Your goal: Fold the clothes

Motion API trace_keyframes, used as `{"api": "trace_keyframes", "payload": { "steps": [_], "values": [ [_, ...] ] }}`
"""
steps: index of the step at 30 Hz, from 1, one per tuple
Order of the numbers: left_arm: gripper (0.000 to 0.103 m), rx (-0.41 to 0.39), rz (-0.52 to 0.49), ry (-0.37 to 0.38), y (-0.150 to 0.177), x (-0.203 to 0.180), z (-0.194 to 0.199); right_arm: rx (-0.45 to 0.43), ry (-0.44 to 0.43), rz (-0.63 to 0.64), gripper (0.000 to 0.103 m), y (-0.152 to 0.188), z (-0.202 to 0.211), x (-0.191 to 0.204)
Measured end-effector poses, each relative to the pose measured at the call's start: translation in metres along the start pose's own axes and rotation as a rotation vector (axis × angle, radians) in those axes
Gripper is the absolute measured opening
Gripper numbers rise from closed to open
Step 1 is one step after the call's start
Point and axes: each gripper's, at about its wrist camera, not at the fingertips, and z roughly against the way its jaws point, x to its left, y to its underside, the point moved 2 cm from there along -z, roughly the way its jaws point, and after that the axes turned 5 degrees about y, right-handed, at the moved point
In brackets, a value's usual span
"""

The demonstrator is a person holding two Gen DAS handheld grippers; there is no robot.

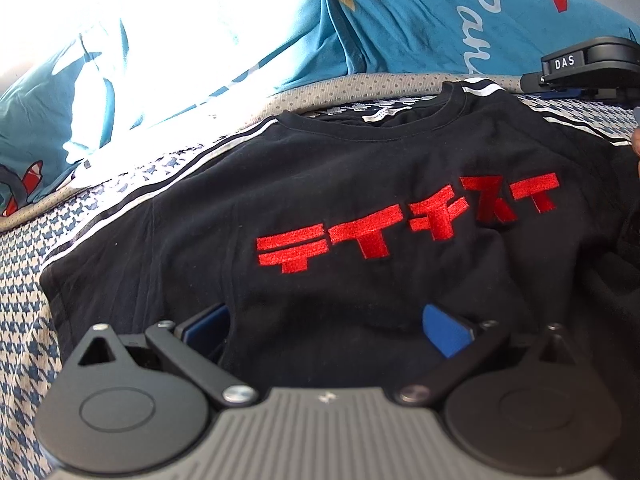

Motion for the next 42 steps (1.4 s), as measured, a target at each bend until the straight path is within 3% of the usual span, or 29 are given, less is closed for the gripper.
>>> {"api": "trace_keyframes", "payload": {
  "steps": [13, 22, 32, 42],
  "values": [
    [0.103, 0.006, 0.096, 0.063, -0.001, -0.008, 0.017, 0.072, 0.042, -0.16, 0.022, 0.013, 0.062, -0.072],
    [0.103, -0.011, 0.095, 0.082, -0.001, -0.026, 0.034, 0.152, 0.052, -0.356, 0.038, 0.031, 0.09, -0.113],
    [0.103, -0.008, 0.1, 0.101, 0.0, -0.04, 0.034, 0.289, -0.027, -0.605, 0.039, 0.068, 0.086, -0.138],
    [0.103, -0.002, 0.086, 0.083, 0.0, -0.038, 0.032, 0.299, -0.069, -0.668, 0.039, 0.073, 0.07, -0.122]
  ]
}}
